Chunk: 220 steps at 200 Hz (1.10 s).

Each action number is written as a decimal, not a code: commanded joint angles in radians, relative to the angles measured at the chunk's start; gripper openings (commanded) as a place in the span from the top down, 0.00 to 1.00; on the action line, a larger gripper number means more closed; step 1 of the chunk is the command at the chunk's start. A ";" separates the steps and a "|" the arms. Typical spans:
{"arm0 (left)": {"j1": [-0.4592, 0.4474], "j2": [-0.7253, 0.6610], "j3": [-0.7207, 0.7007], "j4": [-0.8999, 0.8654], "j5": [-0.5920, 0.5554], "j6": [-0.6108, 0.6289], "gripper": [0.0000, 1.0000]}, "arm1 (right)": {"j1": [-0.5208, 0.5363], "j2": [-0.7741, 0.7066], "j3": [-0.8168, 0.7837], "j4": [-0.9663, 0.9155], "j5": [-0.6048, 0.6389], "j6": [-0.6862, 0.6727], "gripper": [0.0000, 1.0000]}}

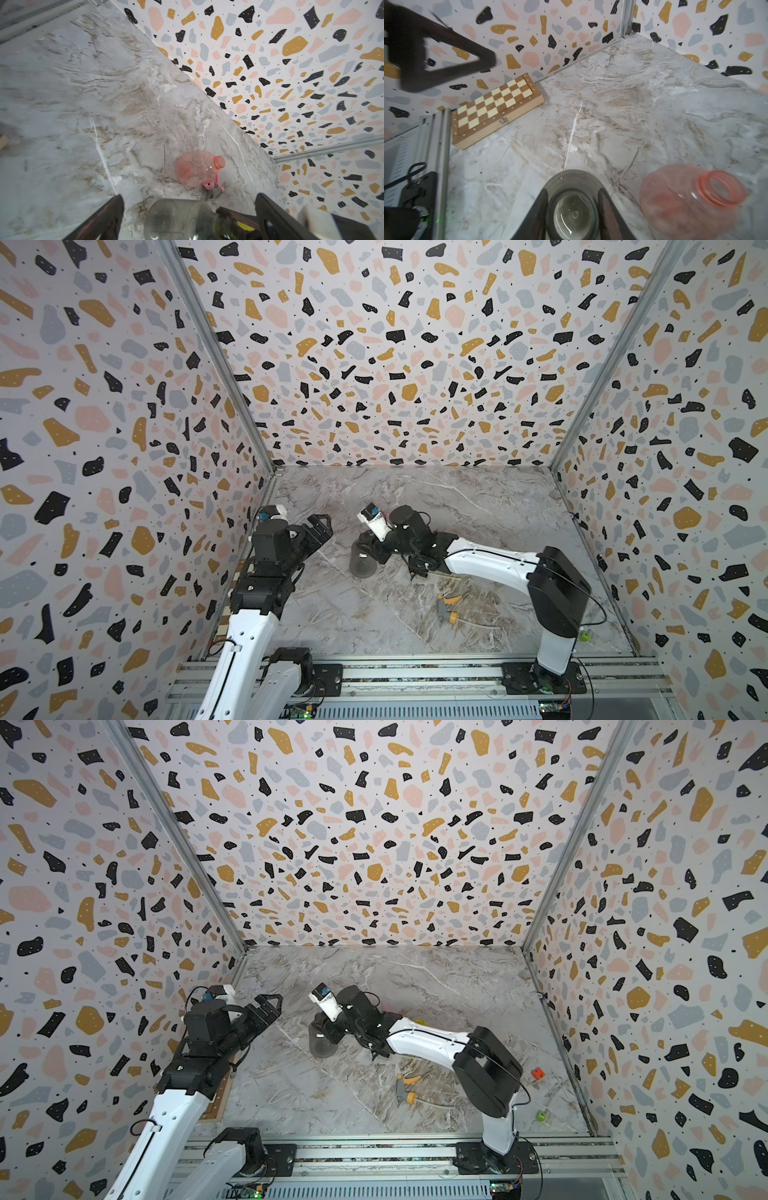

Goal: Attach spray nozzles to spray bottles
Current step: Pick up the spray bottle from the center of the board.

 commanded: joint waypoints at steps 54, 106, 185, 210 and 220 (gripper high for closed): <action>-0.074 0.064 -0.079 0.399 0.389 -0.045 0.01 | -0.204 -0.510 -0.316 0.044 -0.151 0.151 0.71; -0.266 0.142 -0.150 0.676 0.619 -0.030 0.01 | -0.352 -0.706 -0.418 0.053 -0.384 0.277 0.71; -0.381 0.077 -0.194 0.767 0.656 0.108 0.01 | -0.356 -0.866 -0.490 0.025 -0.592 0.376 0.71; -0.389 0.080 -0.195 0.818 0.712 0.125 0.01 | -0.365 -0.908 -0.503 -0.007 -0.613 0.372 0.71; -0.397 0.099 -0.182 0.826 0.764 0.122 0.01 | -0.374 -0.918 -0.506 -0.017 -0.624 0.372 0.71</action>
